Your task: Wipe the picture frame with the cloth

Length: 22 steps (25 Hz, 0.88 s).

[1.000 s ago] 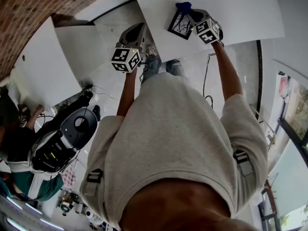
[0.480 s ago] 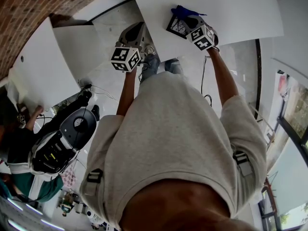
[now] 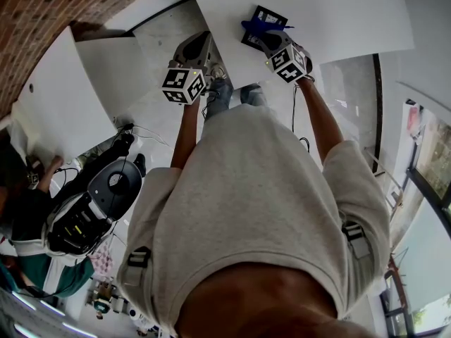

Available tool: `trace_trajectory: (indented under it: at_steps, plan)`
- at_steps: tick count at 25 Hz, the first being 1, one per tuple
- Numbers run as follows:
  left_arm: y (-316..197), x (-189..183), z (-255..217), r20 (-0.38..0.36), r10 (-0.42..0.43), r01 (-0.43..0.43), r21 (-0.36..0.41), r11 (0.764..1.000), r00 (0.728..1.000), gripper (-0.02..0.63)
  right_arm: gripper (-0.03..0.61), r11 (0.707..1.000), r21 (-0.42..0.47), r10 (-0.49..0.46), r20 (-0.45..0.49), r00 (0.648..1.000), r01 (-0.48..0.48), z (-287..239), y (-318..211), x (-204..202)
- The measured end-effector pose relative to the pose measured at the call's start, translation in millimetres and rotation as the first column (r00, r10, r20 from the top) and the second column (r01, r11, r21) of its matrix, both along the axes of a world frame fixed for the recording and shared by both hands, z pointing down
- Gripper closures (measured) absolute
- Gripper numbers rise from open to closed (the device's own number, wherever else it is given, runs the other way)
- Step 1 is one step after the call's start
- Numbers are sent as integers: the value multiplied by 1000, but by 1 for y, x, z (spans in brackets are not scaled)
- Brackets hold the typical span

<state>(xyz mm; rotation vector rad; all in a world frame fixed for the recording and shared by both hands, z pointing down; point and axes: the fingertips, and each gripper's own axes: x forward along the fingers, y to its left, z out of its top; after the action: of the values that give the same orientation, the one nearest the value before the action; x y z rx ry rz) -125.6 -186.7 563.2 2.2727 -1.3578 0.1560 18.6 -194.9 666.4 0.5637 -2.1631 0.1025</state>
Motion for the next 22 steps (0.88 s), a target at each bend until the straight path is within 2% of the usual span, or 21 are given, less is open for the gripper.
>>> trace_trajectory:
  at_steps: [14, 22]
  plan:
    - [2, 7, -2, -7, 8, -8, 7, 1000, 1000, 597, 517, 1000, -25, -11, 32, 999, 12, -5, 42, -14]
    - [1, 8, -2, -8, 9, -9, 10, 1000, 1000, 597, 517, 998, -26, -60, 44, 997, 61, -11, 61, -25]
